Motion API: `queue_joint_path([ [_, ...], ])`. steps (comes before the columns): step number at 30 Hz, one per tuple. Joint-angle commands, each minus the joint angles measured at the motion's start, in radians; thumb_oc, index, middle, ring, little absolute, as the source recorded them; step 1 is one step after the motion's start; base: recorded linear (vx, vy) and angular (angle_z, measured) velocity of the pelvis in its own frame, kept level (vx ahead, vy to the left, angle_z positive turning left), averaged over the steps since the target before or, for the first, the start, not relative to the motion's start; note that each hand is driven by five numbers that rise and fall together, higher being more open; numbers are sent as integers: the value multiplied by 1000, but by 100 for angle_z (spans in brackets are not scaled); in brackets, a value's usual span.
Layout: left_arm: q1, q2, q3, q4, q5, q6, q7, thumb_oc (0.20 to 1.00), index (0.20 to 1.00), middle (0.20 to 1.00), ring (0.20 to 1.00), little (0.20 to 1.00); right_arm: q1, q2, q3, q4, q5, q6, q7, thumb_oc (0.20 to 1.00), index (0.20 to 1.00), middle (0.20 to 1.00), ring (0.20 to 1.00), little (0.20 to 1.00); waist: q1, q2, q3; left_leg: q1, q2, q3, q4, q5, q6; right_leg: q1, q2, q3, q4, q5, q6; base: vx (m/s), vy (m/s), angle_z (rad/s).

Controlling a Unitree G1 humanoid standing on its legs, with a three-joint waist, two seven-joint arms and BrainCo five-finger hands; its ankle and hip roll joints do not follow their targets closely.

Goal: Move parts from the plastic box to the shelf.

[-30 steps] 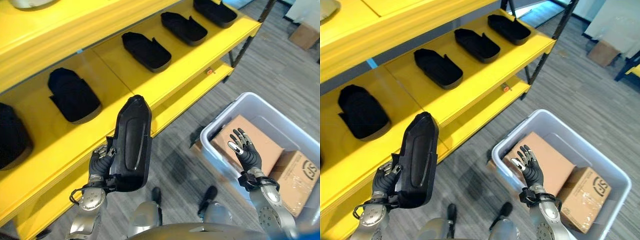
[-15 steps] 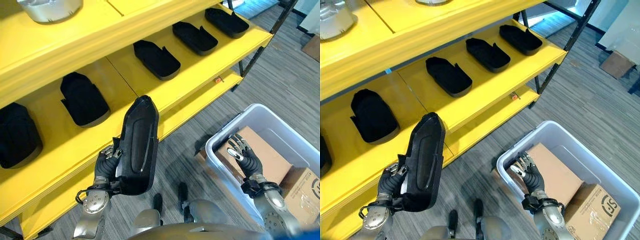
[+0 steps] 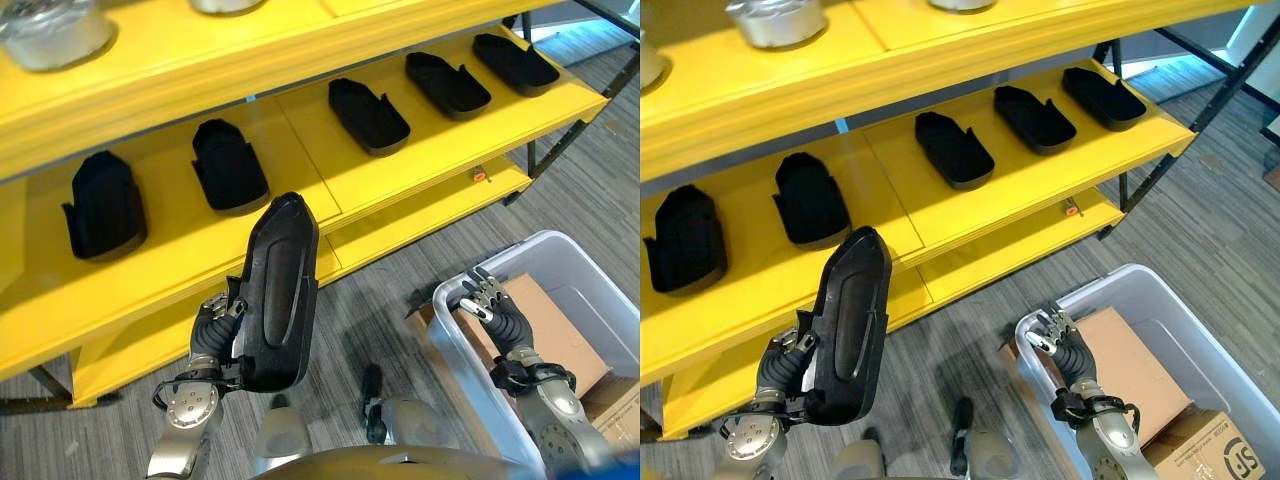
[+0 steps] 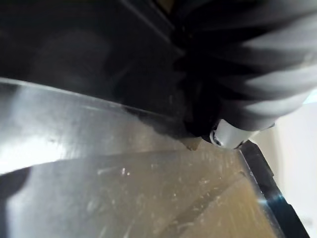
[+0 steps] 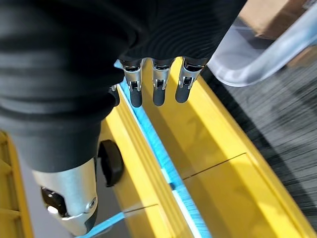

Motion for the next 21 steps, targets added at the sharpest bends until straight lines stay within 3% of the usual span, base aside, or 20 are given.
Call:
queue_joint_path([
  [1, 10, 36, 36, -87, -15, -48, 23, 200, 200, 200, 200, 200, 20, -13, -43, -33, 23, -54, -33, 1000, 1000, 1000, 1000, 1000, -20, 40, -35, 35, 17, 75, -176, 233, -9, -3, -86, 70, 191, -163, 123, -6, 238, 71],
  [2, 5, 34, 35, -87, -15, -49, 18, 200, 200, 200, 200, 200, 22, -3, -45, -32, 27, -56, -35, 1000, 1000, 1000, 1000, 1000, -24, 47, -38, 59, 16, 82, -195, 191, -21, 3, -99, 69, 216, -196, 137, -14, 345, 77],
  [5, 4, 45, 36, -93, -3, -55, 15, 200, 200, 200, 200, 200, 20, 11, -40, -37, 30, -57, -32, 1000, 1000, 1000, 1000, 1000, -11, 62, -30, 43, -4, 57, -197, 172, -23, -2, -130, 52, 229, -160, 146, 15, 254, 72],
  [10, -10, 68, 39, -83, 1, -62, 16, 200, 200, 200, 200, 200, 19, 31, -22, -38, 33, -48, -9, 1000, 1000, 1000, 1000, 1000, 20, 39, -9, 5, -72, 29, -101, 86, -9, 83, -201, 16, 157, -108, 188, 63, 199, 53],
  [14, -14, 74, 39, -85, -11, -60, 18, 200, 200, 200, 200, 200, 12, 37, -8, -37, 29, -39, -6, 1000, 1000, 1000, 1000, 1000, 33, 27, -13, -7, -103, 22, -79, 58, -5, 128, -219, -1, 88, -79, 206, 72, 180, 23],
  [19, -26, 88, 33, -89, -12, -59, 7, 200, 200, 200, 200, 200, -6, 40, -3, -42, -7, -34, 3, 1000, 1000, 1000, 1000, 1000, 59, 0, -37, -68, -178, -11, 5, -5, 8, 196, -254, -42, -29, -11, 241, 88, 184, 28],
  [21, -29, 92, 29, -90, -14, -59, 7, 200, 200, 200, 200, 200, -16, 45, 0, -41, -5, -38, 2, 1000, 1000, 1000, 1000, 1000, 64, -8, -43, -83, -216, -16, 36, -36, 25, 212, -277, -44, -66, 46, 258, 69, 189, 18],
])
